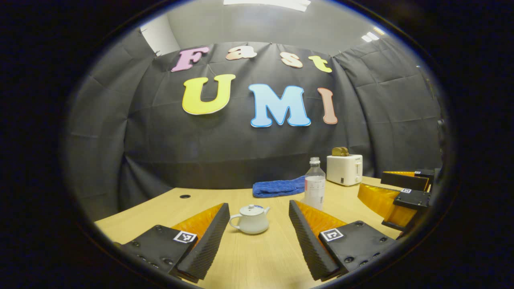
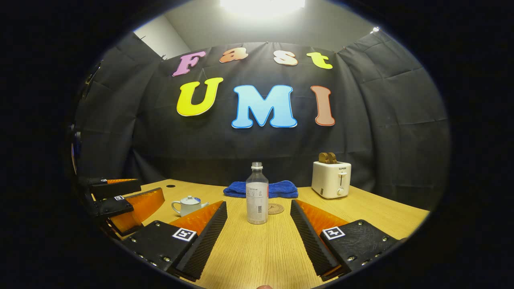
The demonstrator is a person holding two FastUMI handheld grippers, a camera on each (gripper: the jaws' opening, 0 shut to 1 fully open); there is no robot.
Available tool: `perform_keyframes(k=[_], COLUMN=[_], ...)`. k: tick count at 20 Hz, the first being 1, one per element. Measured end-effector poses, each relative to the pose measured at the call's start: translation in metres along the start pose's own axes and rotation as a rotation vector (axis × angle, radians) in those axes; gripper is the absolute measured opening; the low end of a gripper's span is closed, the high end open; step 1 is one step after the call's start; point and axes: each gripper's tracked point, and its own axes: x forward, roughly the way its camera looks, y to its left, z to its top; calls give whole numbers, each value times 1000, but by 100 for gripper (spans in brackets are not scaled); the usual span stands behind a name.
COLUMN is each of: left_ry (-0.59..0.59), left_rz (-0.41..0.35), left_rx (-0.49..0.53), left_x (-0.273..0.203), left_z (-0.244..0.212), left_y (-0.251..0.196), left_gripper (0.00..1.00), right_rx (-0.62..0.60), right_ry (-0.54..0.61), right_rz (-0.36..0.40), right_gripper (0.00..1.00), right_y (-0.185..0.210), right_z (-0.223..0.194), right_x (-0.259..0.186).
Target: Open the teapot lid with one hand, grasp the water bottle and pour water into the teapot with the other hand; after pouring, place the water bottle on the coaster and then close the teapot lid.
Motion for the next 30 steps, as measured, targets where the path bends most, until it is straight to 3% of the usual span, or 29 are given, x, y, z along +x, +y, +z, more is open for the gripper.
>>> perform_keyframes(k=[4,16,26,30], left_ry=[29,94,132,192], left_rz=[-14,-95,-110,-131], left_rx=[-35,-10,-15,-24], left_x=[21,103,165,168], left_z=[-1,-13,-42,-66], left_y=[8,2,13,9], left_gripper=[98,97,97,87], right_rx=[10,-15,51,37], right_ry=[15,130,287,308], right_rz=[23,-27,-76,-63], right_gripper=[98,98,98,98], right_y=[2,-11,-16,-15], right_z=[5,-2,-59,-74], right_x=[20,115,180,186])
